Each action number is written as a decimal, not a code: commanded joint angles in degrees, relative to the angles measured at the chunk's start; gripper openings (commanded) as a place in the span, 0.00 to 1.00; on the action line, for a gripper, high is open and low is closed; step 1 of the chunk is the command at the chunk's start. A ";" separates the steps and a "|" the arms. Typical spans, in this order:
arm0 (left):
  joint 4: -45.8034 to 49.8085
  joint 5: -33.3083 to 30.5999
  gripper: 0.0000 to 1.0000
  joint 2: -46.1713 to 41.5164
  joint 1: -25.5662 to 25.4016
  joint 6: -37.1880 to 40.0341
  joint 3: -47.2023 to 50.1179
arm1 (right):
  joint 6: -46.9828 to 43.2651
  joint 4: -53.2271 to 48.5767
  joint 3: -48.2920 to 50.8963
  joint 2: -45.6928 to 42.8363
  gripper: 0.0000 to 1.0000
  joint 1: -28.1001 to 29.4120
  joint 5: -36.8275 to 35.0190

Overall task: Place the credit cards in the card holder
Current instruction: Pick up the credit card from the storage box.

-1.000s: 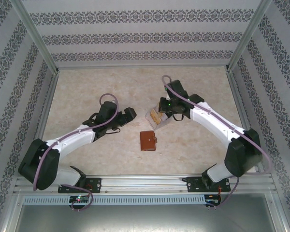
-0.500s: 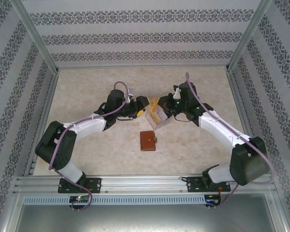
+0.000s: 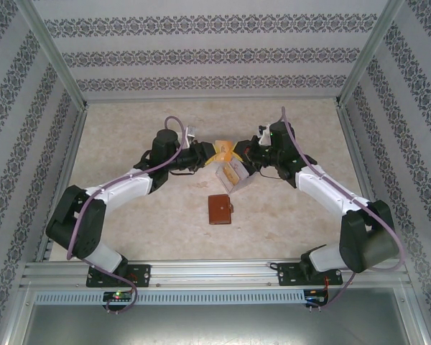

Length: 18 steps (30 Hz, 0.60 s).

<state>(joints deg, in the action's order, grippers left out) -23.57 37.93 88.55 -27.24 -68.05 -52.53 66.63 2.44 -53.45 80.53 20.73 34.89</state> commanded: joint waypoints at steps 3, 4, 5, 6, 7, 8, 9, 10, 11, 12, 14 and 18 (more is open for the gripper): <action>0.55 0.27 0.02 -1.98 0.52 1.63 -1.38 | 2.94 5.81 1.94 0.48 0.06 -0.51 2.62; -0.08 0.05 0.00 -1.98 0.45 1.06 -1.07 | 3.45 6.76 2.40 0.34 0.09 -0.51 2.72; -0.99 0.00 0.00 -2.07 0.51 0.53 -0.72 | 3.44 7.07 2.56 0.14 0.12 -0.50 2.80; -2.25 0.04 0.00 -2.09 0.49 -0.38 -0.36 | 3.13 7.12 2.65 0.01 0.15 -0.52 2.96; -3.54 0.16 0.00 -2.07 0.51 -1.23 -0.04 | 2.98 7.09 2.69 -0.10 0.19 -0.56 3.21; -5.13 0.30 0.00 -2.10 0.46 -2.20 0.31 | 2.94 7.42 2.83 -0.14 0.24 -0.58 3.62; -6.48 0.47 0.00 -1.98 0.48 -3.29 0.74 | 2.81 7.69 2.83 -0.11 0.27 -0.65 4.28; -7.33 0.64 0.00 -1.90 0.47 -3.95 0.86 | 2.80 7.88 2.83 -0.06 0.29 -0.69 4.75; -8.10 0.88 0.00 -1.83 0.48 -4.59 0.94 | 2.80 8.19 2.83 0.16 0.30 -0.76 5.24; -8.76 1.35 0.00 -1.64 0.48 -5.00 0.86 | 2.95 8.80 2.85 0.43 0.31 -0.87 5.95; -9.47 1.99 0.00 -1.52 0.46 -5.49 0.77 | 2.99 9.83 2.44 1.18 0.31 -0.87 7.44; -7.67 2.13 0.00 -1.84 0.53 -4.88 0.46 | 2.67 11.62 2.66 1.03 0.17 -1.12 8.06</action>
<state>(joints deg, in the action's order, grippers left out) -27.88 38.59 87.55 -27.24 -72.29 -52.14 69.41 11.09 -51.11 81.28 20.34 40.77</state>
